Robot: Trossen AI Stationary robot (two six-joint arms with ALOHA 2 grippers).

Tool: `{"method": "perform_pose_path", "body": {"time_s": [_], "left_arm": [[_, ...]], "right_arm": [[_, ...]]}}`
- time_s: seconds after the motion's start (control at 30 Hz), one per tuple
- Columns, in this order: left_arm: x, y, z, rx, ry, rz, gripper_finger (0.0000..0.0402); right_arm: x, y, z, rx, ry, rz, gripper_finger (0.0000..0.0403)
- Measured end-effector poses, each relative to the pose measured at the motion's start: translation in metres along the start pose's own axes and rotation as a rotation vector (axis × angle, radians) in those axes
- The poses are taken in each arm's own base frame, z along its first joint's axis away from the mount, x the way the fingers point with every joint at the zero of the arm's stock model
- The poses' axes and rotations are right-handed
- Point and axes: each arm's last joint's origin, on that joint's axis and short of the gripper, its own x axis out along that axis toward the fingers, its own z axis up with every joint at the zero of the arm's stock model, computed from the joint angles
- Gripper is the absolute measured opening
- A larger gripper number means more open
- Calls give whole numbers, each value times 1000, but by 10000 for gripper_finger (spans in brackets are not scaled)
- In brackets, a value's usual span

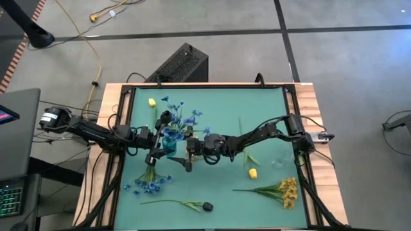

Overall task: Sort flowers into vase by color
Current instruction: Adjust the blue vase

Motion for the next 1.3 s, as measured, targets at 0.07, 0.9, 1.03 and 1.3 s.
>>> {"method": "perform_pose_path", "body": {"time_s": [0.07,0.9,1.03,1.3], "left_arm": [[0,0,0,0,-1,6,238],[0,3,5,2,-56,117,238],[0,3,5,5,-55,118,238],[0,3,1,4,-19,119,238]], "right_arm": [[0,-1,0,0,0,2,388],[2,-19,2,13,-31,-13,315],[2,-19,2,21,-23,-27,282],[1,-17,-3,17,46,-25,278]]}}
